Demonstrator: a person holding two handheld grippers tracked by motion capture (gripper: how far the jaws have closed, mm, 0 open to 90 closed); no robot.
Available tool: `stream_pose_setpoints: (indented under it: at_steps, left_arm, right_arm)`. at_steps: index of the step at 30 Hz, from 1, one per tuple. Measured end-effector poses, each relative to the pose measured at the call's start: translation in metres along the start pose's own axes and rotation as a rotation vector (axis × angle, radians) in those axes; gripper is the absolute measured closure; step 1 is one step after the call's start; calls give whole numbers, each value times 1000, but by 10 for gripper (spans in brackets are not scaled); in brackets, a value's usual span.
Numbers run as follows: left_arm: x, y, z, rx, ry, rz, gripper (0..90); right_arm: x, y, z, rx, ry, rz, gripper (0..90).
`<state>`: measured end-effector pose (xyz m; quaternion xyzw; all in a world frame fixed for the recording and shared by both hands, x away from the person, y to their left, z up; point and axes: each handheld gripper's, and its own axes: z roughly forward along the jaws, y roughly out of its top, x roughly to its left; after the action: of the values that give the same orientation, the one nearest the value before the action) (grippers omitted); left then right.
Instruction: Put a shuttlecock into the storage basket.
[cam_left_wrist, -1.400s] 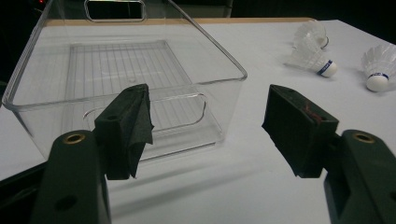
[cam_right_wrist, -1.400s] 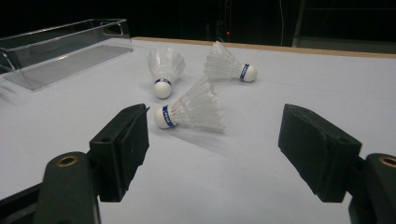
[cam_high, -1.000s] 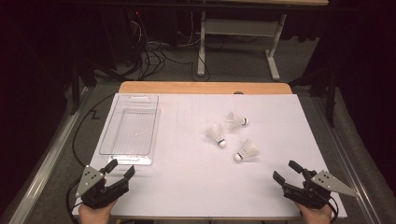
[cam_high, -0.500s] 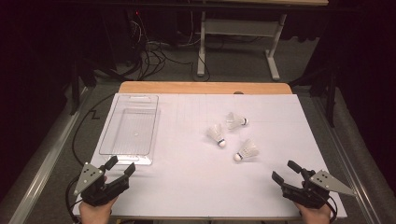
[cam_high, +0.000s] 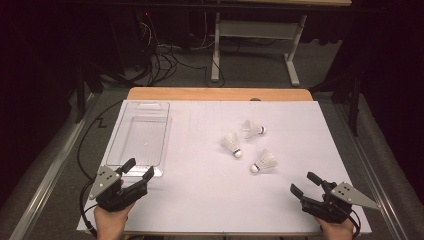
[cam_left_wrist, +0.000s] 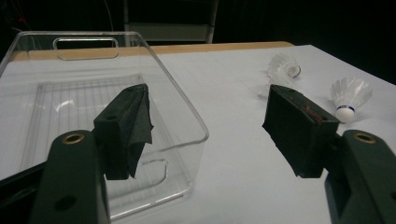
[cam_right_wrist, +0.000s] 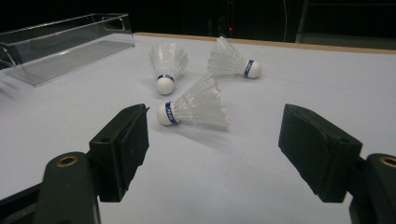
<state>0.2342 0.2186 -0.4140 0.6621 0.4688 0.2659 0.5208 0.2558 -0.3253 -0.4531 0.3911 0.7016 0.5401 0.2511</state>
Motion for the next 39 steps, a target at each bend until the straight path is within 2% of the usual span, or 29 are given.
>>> stream_pose_setpoints:
  at_steps: [8,16,23,39]
  left_arm:
    - [-10,11,24,24,-39,20,324]
    - [-18,20,46,44,-78,20,324]
    - [-24,25,64,60,-92,21,325]
    - [-38,33,90,90,-111,55,327]
  right_arm:
    - [0,0,0,1,5,1,247]
    - [0,0,0,0,7,2,247]
    - [0,0,-1,1,10,3,246]
    - [-2,0,2,3,14,-7,246]
